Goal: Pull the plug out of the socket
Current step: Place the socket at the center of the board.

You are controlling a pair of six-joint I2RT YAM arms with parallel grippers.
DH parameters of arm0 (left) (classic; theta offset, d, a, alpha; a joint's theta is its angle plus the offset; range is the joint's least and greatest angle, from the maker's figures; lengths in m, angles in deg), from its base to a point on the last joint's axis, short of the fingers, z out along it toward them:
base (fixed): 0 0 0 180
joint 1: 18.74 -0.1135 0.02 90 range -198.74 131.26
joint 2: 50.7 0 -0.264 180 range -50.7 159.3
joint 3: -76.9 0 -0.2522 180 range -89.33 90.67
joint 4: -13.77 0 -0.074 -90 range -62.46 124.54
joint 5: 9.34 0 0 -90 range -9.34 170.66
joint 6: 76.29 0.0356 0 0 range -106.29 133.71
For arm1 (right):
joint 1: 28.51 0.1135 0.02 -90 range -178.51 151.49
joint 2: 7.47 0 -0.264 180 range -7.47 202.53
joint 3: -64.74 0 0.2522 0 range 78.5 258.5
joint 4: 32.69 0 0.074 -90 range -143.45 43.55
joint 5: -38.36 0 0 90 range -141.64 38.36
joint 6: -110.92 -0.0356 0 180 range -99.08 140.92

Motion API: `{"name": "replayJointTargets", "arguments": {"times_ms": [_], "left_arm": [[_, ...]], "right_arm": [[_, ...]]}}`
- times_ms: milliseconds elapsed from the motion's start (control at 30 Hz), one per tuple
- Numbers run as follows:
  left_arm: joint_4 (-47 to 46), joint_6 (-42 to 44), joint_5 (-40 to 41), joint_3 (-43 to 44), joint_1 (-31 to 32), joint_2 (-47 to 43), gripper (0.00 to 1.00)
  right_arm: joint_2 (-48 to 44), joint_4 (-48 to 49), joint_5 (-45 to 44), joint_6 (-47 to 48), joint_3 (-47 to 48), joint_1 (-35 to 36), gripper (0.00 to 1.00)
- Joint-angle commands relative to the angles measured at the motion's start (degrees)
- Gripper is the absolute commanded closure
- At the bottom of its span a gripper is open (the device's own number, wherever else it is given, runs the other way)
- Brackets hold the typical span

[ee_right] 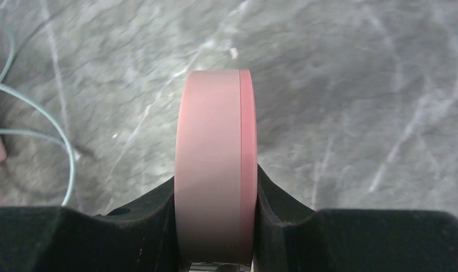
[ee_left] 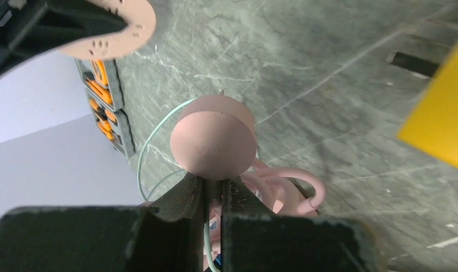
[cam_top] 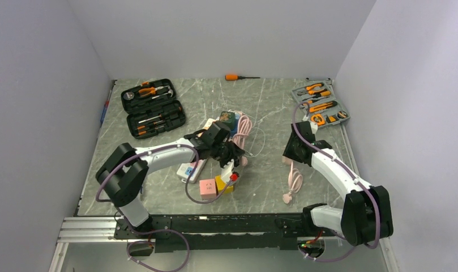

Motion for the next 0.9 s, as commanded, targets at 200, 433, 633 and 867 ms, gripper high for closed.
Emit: {"name": "replayJointTargets", "arguments": {"times_ms": [200, 433, 633, 867], "left_arm": [[4.19, -6.42, 8.56, 11.99, 2.85, 7.96, 0.76], [8.92, -17.6, 12.07, 19.37, 6.46, 13.13, 0.09], [12.0, -25.75, 13.4, 26.93, 6.42, 15.31, 0.01], [25.28, -36.78, 16.64, 31.61, 4.12, 8.51, 0.01]], "right_arm": [[6.69, 3.43, -8.86, -2.88, 8.6, -6.64, 1.0], [22.51, 5.8, -13.94, -0.68, 21.55, -8.4, 1.0], [33.04, 5.62, -12.83, -1.31, 32.49, -10.9, 1.0], [43.7, 2.21, -11.03, 1.28, 44.77, -11.52, 1.0]]}}
